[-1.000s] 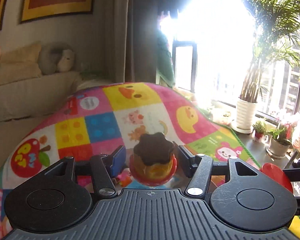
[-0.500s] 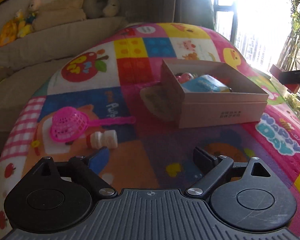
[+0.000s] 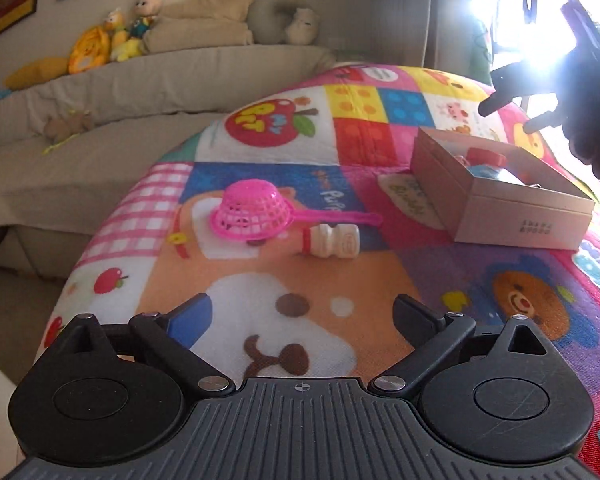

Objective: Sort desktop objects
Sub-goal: 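Move the right tool toward the pink strainer, then grasp the pink strainer with the right tool and lift it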

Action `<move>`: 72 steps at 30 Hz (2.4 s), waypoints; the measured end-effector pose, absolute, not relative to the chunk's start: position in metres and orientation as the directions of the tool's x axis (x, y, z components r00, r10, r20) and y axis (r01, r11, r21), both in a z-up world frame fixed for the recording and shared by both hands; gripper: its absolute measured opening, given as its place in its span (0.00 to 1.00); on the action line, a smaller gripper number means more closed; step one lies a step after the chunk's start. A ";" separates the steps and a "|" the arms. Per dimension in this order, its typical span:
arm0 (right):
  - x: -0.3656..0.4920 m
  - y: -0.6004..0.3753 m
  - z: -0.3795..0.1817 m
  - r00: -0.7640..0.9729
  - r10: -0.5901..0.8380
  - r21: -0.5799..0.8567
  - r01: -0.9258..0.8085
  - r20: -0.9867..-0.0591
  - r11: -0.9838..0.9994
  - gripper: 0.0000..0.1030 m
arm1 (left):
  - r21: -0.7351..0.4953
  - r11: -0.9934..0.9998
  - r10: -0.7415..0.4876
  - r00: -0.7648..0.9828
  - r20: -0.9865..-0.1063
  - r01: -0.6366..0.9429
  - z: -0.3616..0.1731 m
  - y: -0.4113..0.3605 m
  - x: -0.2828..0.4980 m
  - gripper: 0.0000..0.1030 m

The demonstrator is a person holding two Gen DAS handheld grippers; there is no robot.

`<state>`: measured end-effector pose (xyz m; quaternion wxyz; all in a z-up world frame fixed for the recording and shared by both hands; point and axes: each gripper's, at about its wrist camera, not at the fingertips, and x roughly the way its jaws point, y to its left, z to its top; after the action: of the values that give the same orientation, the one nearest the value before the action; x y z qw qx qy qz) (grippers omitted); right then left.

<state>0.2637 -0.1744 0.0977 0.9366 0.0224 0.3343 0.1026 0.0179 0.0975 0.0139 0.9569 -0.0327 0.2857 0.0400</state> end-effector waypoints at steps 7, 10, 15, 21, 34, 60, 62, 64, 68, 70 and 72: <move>0.189 -0.092 0.091 0.687 0.395 0.052 -0.463 -0.610 0.885 0.80 | -0.140 0.978 0.050 0.817 -0.574 -0.158 0.009 0.114 0.021 0.97; 0.173 -0.049 0.075 0.571 0.485 0.096 -0.578 -0.662 0.811 0.73 | -0.125 0.981 0.051 0.817 -0.574 -0.149 0.008 0.111 0.020 0.98; 0.176 0.006 0.043 0.463 0.485 0.129 -0.611 -0.742 0.781 0.68 | -0.114 0.982 0.059 0.815 -0.576 -0.153 0.008 0.108 0.020 0.98; 0.176 0.016 0.024 0.411 0.450 0.125 -0.613 -0.793 0.780 0.41 | -0.125 0.979 0.057 0.811 -0.582 -0.159 0.008 0.110 0.020 0.98; 0.148 -0.011 0.069 0.336 0.572 0.241 -0.665 -0.749 0.707 0.62 | -0.095 0.984 0.071 0.817 -0.572 -0.152 0.009 0.105 0.020 0.98; 0.182 0.003 0.108 0.422 0.580 0.169 -0.689 -0.697 0.705 0.58 | -0.163 0.973 0.037 0.809 -0.587 -0.162 0.006 0.112 0.022 0.98; 0.164 -0.034 0.122 0.441 0.595 0.203 -0.663 -0.671 0.720 0.55 | -0.160 0.973 0.038 0.806 -0.591 -0.163 0.006 0.111 0.023 0.98; 0.145 -0.067 0.130 0.474 0.587 0.214 -0.629 -0.656 0.747 0.54 | -0.156 0.974 0.041 0.803 -0.595 -0.165 0.007 0.110 0.023 0.98; 0.115 -0.133 0.138 0.529 0.553 0.262 -0.527 -0.644 0.809 0.54 | -0.139 0.976 0.053 0.798 -0.600 -0.169 0.007 0.109 0.024 0.98; 0.104 -0.162 0.136 0.550 0.529 0.286 -0.469 -0.647 0.836 0.54 | -0.125 0.978 0.060 0.797 -0.601 -0.168 0.007 0.108 0.024 0.98; 0.093 -0.185 0.135 0.564 0.501 0.298 -0.416 -0.656 0.859 0.54 | -0.116 0.980 0.061 0.798 -0.599 -0.162 0.007 0.106 0.024 0.98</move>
<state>0.0935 -0.1847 0.1348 0.8826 0.0547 0.3879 0.2600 0.0238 0.1061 0.0073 0.9448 -0.0807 0.3121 0.0590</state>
